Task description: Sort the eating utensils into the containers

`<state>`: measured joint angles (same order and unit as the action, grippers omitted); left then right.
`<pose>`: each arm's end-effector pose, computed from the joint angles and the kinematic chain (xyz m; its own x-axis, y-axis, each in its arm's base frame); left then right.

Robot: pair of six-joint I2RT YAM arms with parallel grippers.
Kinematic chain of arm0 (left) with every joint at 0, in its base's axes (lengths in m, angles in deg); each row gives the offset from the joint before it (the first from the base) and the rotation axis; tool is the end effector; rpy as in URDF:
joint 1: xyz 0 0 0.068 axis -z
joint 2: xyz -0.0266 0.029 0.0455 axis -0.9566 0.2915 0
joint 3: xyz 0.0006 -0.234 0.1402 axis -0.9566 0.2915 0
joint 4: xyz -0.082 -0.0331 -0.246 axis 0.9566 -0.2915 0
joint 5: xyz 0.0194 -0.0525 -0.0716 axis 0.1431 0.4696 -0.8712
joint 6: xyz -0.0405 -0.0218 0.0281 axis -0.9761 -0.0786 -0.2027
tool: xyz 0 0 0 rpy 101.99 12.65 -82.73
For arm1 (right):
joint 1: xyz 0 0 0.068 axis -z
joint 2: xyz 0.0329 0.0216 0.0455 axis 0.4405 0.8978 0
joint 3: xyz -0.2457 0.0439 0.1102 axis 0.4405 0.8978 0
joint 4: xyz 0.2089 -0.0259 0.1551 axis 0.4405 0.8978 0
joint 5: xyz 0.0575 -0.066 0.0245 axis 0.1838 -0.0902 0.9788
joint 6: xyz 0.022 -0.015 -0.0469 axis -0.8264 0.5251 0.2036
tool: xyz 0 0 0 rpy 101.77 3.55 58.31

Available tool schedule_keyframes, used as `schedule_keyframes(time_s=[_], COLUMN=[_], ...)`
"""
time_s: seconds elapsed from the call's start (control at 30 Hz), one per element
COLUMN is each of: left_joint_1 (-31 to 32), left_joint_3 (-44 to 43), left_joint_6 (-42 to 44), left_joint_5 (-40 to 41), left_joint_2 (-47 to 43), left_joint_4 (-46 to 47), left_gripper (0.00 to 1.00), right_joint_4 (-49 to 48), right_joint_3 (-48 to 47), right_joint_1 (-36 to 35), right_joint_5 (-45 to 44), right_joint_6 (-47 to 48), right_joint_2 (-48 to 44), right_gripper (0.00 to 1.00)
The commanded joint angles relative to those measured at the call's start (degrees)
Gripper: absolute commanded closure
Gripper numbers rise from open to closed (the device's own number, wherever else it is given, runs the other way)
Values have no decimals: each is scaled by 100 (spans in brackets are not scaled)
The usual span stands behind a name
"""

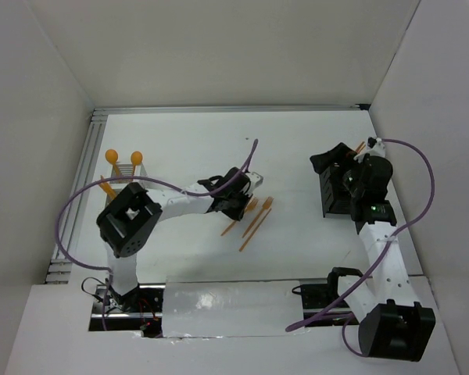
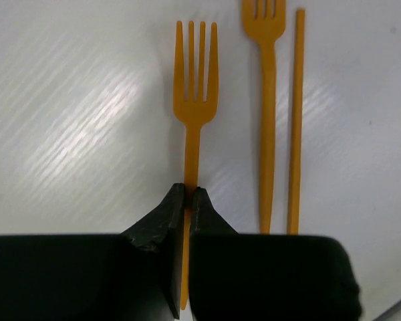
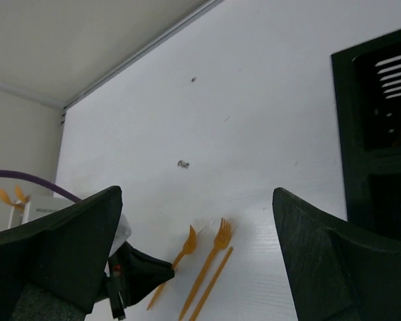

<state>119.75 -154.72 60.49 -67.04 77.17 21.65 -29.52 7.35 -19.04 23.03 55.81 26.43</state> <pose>0.2762 -0.2943 0.1698 -0.7115 0.3711 -0.5967 0.5710 0.8003 -0.1830 0.2093 -0.0157 0.3074 -0.3171 0.5483 -0.7738 0.0104 0.8179 0.5753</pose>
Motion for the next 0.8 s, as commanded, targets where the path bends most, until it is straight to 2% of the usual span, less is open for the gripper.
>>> schedule_keyframes(time_s=[0.0,0.1,0.33,0.5,0.63,0.77], left_joint_1=[-301,-354,-337,-328,-275,-266], left_joint_3=[569,974,1080,993,808,729], left_joint_6=[-389,-311,-170,-108,-29,-46], left_joint_5=[-584,-858,-1253,-1465,-1509,-1474], left_joint_2=[-1121,-1599,-2285,-2408,-2356,-2347], left_joint_4=[505,1138,1210,1368,1289,1262], left_gripper=[100,100,100,100,100,100], right_joint_4=[-830,-1000,-1211,-1351,-1351,-1413], right_joint_3=[308,423,160,-43,-166,-219], right_joint_1=[-112,-427,-1735,-2527,-2827,-3081], right_joint_5=[747,748,186,-253,-534,-605], right_joint_6=[-540,-637,-629,-576,-488,-471], right_joint_2=[84,217,884,1306,1517,1667], right_gripper=[0,0,0,0,1,9])
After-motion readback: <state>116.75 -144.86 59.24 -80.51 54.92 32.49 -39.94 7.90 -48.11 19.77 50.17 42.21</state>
